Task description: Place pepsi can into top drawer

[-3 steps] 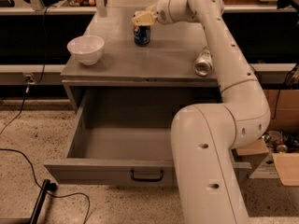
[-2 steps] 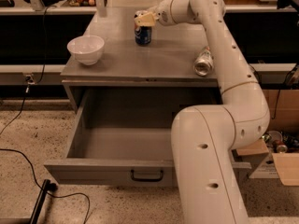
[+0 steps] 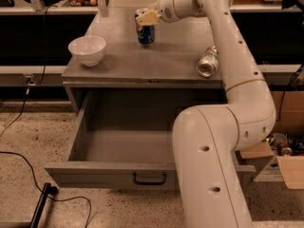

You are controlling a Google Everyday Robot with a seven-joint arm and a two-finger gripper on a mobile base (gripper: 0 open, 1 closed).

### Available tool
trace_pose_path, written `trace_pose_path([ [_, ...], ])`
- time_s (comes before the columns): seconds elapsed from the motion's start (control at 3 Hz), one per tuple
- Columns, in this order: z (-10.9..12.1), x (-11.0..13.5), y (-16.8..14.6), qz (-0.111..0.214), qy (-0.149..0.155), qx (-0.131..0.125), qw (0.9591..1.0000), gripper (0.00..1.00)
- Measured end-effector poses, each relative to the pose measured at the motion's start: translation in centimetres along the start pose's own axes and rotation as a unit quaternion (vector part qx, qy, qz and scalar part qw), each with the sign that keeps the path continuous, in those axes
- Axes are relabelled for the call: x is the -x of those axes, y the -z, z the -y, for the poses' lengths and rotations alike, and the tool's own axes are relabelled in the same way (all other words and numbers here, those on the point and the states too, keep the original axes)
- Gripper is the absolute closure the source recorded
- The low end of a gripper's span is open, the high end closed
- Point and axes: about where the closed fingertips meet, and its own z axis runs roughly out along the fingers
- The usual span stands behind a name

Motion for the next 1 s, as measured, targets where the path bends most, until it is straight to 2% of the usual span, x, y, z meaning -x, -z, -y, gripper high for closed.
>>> trace_pose_path([
  [0.33,-2.6,2.4,3.8,-0.001,0.074,0.042,0.9964,1.0],
  [0.67,-4.7,1.5,6.5,-0.016,0.099,0.087,0.9912,1.0],
  [1.0,-4.7,1.5,6.5,-0.016,0.099,0.087,0.9912,1.0],
])
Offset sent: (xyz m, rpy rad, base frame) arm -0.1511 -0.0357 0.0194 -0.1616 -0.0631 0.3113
